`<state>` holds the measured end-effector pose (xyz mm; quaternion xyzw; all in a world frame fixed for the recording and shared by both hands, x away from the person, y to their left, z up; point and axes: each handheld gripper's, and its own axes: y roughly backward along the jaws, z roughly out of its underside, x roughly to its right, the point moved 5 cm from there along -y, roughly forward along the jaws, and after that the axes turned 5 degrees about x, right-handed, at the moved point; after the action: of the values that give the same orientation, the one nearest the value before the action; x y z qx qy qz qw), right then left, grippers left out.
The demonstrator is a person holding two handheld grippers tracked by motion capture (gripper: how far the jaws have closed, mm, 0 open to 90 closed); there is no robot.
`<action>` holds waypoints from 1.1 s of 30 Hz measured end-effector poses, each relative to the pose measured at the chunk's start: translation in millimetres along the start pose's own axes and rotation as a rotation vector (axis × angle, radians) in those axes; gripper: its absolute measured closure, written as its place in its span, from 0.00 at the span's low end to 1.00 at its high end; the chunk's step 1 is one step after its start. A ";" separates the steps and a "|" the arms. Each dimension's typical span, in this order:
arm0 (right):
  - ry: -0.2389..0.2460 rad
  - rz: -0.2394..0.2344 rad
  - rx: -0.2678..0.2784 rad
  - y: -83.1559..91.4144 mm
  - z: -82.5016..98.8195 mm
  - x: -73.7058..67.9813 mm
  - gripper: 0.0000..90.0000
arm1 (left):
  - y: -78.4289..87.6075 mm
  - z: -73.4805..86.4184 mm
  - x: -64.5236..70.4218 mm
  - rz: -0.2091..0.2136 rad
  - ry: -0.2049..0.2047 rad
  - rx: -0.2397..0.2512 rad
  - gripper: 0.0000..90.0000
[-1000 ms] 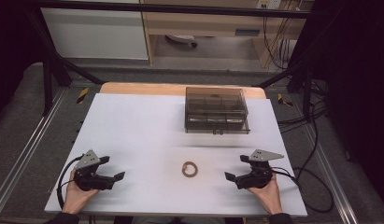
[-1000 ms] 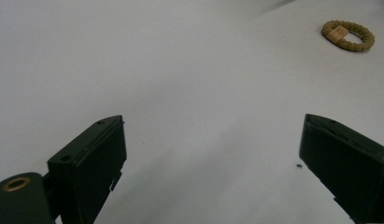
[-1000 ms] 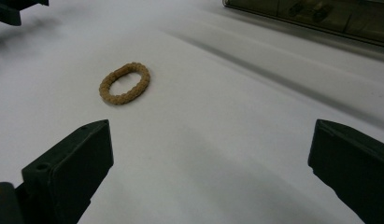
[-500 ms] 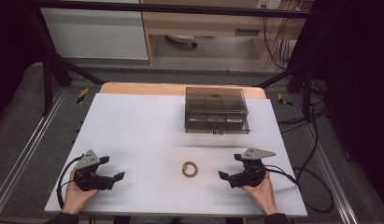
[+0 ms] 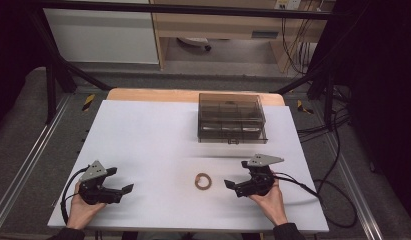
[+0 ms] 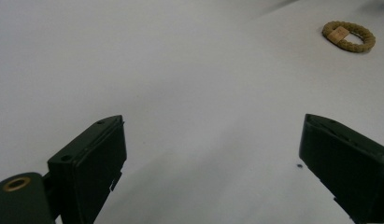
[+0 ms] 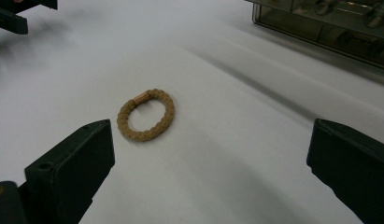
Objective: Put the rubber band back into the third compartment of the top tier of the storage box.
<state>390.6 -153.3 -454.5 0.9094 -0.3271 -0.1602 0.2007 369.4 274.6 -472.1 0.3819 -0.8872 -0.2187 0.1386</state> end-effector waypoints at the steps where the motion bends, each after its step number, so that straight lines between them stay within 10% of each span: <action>1: 0.003 0.001 -0.008 -4.2 -1.5 -1.5 0.02 | 0.0 0.0 0.0 0.000 0.000 0.000 0.08; 33: 0.027 -0.023 -0.085 -58.3 -9.6 -19.0 0.26 | -0.3 0.4 -0.7 -0.002 0.004 -0.002 0.08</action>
<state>411.6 -97.2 -470.5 0.9057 -0.3070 -0.1639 0.2419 369.9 275.1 -472.6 0.3829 -0.8865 -0.2188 0.1404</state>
